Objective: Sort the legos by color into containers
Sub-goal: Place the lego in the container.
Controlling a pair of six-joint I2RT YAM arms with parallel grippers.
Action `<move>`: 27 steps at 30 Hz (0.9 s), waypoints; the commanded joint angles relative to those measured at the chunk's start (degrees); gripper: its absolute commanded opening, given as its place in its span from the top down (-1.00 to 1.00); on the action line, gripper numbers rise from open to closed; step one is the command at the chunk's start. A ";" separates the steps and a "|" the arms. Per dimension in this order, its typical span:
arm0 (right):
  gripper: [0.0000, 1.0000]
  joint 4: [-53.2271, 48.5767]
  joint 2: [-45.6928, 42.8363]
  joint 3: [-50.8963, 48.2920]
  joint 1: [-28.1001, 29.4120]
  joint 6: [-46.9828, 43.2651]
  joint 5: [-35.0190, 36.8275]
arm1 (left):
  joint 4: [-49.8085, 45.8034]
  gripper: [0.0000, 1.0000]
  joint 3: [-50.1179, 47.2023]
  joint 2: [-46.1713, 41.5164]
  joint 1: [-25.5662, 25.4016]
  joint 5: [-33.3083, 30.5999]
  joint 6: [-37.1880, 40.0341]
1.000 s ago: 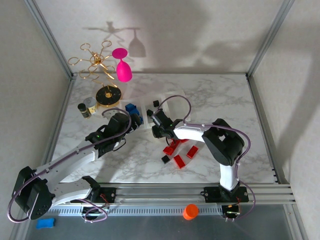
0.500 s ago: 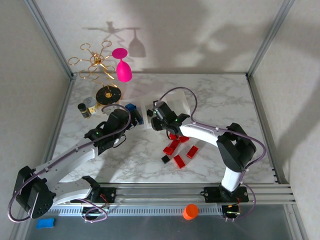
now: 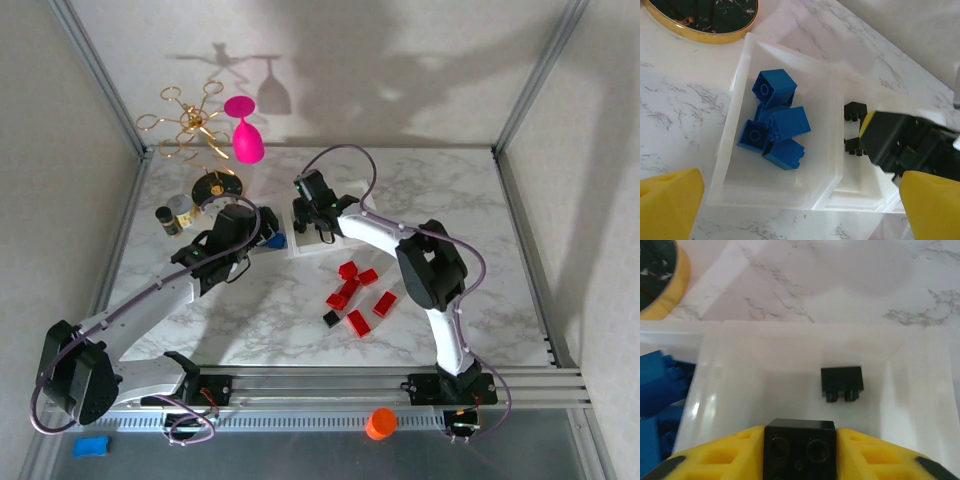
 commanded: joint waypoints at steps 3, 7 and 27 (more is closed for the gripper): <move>0.07 -1.43 -0.06 3.56 -0.57 -2.08 1.89 | 0.39 -0.99 2.40 -0.39 0.54 0.10 1.44; 0.01 -1.81 -3.28 1.65 -0.53 -2.55 0.08 | -0.11 -0.99 2.64 -1.59 0.54 0.59 1.66; -0.10 -6.06 -32.26 -31.84 4.32 1.49 -4.65 | -1.51 -0.99 -4.13 -7.54 -8.04 2.93 -0.26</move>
